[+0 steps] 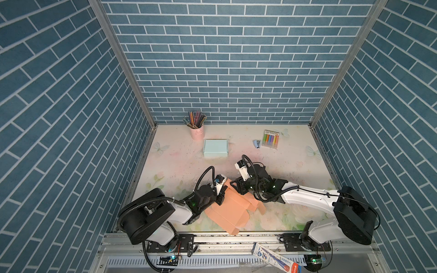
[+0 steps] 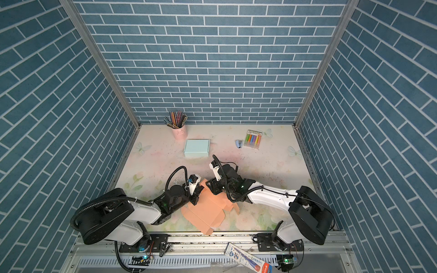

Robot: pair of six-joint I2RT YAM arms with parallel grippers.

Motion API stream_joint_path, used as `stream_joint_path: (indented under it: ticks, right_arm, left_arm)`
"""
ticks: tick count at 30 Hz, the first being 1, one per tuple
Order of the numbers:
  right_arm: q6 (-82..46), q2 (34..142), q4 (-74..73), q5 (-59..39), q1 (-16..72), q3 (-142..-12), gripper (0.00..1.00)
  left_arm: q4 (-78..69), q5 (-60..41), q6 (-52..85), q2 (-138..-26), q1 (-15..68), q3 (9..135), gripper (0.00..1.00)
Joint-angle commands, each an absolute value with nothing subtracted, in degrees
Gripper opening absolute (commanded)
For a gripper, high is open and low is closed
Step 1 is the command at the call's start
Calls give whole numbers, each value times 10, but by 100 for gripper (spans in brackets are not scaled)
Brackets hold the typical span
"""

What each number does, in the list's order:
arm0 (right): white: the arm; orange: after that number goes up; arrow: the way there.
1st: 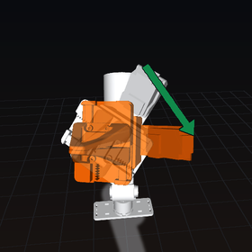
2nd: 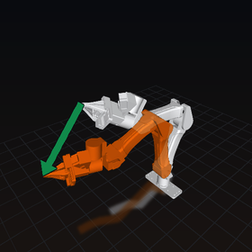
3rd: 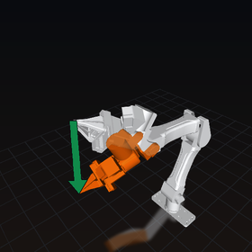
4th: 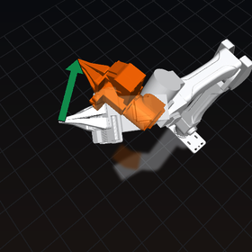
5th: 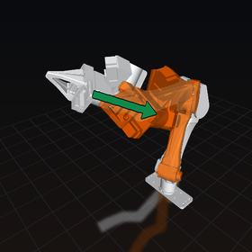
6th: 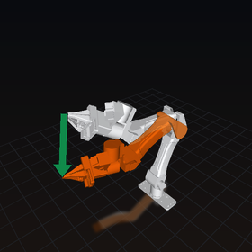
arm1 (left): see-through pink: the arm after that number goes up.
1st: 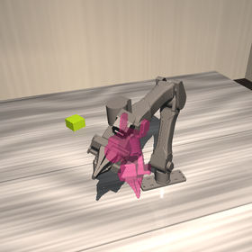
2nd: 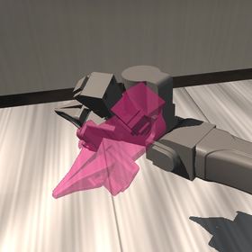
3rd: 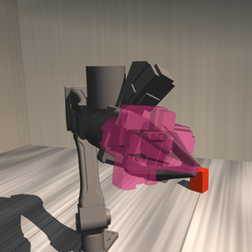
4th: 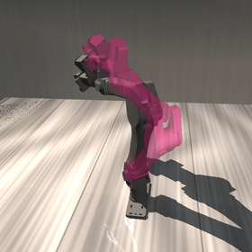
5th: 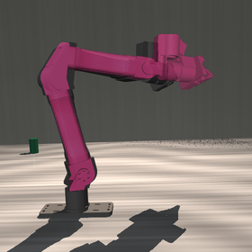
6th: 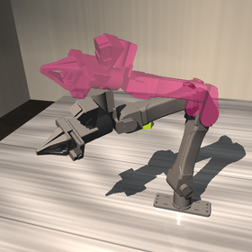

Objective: Fold the paper box

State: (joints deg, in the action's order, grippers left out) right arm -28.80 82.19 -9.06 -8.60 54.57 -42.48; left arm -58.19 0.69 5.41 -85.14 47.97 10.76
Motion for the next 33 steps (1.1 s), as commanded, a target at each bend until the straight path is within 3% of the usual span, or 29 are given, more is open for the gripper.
stream_joint_path:
  ticks: [1, 7, 9, 14, 19, 23, 27, 33]
  right_arm:
    - [-333, 830, -123, -132, 543, -419, 37]
    - [-368, 813, -157, -152, 544, -387, 33]
    - [-376, 806, -163, -154, 544, -378, 33]
    - [-396, 799, -177, -151, 543, -358, 32]
    - [-436, 794, -220, -175, 546, -339, 29]
    - [-463, 784, -248, -182, 563, -333, 28]
    - [-472, 781, -251, -174, 569, -331, 27]
    - [-462, 778, -235, -151, 568, -332, 27]
  left_arm:
    - [-596, 25, 59, -864, 486, 111, 16]
    - [-605, 61, 66, -864, 505, 106, 30]
    - [-608, 64, 67, -863, 509, 103, 27]
    - [-602, 82, 67, -856, 517, 104, 9]
    - [-599, 96, 67, -856, 521, 106, 2]
    - [-599, 100, 69, -855, 524, 105, 3]
    - [-605, 100, 70, -859, 526, 101, 16]
    - [-611, 98, 74, -856, 534, 91, 15]
